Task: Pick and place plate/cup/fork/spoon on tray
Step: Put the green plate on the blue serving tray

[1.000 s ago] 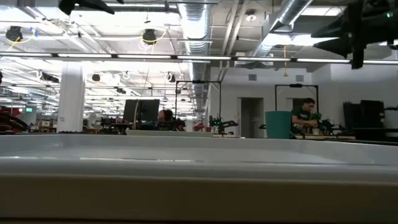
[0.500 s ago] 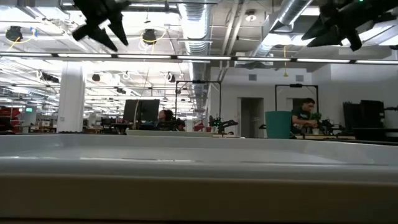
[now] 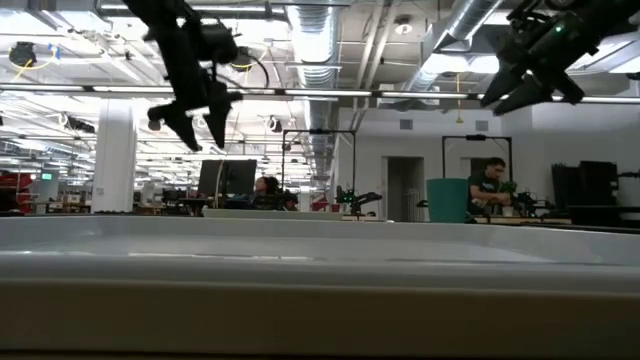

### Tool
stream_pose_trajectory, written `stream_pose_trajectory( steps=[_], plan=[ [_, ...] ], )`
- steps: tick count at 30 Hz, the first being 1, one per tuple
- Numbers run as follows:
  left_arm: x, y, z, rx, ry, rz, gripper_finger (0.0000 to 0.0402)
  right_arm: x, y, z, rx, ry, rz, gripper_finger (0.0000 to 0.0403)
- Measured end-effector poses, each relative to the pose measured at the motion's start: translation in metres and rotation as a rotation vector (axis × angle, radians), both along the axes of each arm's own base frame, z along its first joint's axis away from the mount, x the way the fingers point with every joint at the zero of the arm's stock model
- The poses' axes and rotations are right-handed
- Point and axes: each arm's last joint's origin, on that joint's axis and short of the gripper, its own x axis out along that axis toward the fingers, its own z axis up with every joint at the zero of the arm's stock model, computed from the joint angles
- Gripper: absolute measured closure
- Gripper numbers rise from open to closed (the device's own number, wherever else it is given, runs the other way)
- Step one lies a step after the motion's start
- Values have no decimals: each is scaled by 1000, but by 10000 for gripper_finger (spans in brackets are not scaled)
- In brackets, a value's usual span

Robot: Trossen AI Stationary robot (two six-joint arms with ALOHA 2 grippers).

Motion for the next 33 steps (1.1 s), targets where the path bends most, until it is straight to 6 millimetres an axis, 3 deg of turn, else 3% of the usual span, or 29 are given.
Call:
stream_pose_trajectory(
  steps=[5, 9, 17, 27, 33],
  plan=[
    [12, 12, -22, -40, 34, 15, 111, 0, 1, -3, 54, -1, 22, 194],
    [19, 17, -37, -51, -55, 8, 111, -1, 2, -4, 67, 13, 35, 190],
    [4, 12, -87, -125, -181, 59, 111, -2, 2, -5, 67, 26, 34, 197],
    [0, 8, -109, -79, -221, 105, 111, -1, 2, -6, 64, 24, 32, 198],
    [-1, 4, -116, -77, -239, 102, 119, 0, 1, -18, 72, 31, 26, 204]
  ],
)
